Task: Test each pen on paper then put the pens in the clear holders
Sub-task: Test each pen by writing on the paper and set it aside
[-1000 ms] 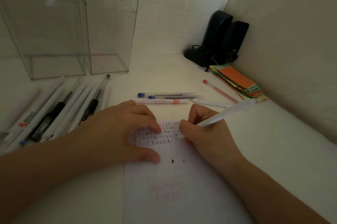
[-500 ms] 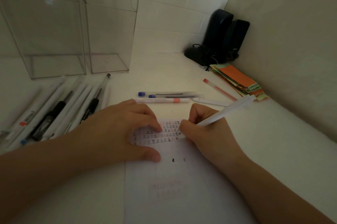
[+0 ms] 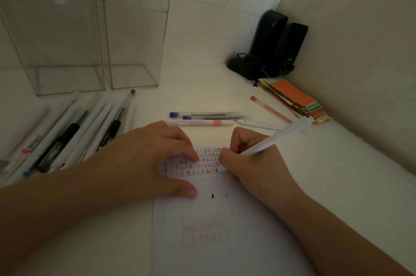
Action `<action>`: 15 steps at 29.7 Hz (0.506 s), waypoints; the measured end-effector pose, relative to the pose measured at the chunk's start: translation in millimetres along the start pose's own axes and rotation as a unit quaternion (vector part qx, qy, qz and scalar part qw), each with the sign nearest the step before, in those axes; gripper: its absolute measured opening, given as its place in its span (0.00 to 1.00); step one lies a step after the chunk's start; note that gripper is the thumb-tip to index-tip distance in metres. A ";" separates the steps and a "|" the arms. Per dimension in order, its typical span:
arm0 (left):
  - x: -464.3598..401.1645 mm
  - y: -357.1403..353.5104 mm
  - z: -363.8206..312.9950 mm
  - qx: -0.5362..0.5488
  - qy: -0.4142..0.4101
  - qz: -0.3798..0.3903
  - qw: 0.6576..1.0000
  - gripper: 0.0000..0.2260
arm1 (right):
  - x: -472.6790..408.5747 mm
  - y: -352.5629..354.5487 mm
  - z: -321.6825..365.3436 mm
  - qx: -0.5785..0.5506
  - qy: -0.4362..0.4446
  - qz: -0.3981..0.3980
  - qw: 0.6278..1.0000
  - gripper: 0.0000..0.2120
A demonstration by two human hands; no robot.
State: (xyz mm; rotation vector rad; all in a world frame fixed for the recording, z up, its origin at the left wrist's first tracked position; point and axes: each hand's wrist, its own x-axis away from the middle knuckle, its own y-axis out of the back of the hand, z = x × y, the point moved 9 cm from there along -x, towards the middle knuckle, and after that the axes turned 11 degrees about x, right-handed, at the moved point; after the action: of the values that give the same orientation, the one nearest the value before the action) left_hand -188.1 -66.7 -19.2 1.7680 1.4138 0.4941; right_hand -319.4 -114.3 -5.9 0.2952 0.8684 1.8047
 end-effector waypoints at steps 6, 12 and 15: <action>-0.1 -0.1 -0.8 0.004 -0.003 -0.002 1.000 0.37 | 0.0 6.7 -7.7 -0.027 -0.017 -0.025 0.999 0.12; 4.2 7.8 -14.4 -0.032 -0.072 -0.052 0.996 0.26 | 2.3 16.5 3.6 -0.127 0.033 -0.070 0.989 0.09; 10.3 19.5 -37.1 -0.045 -0.150 -0.112 0.981 0.24 | 2.9 3.9 0.5 -0.091 0.010 -0.047 0.995 0.12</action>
State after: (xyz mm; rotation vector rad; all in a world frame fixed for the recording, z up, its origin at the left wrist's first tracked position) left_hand -199.6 -45.4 16.5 1.5156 1.3314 0.1613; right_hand -323.1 -112.2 -3.5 0.1182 0.7144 1.7863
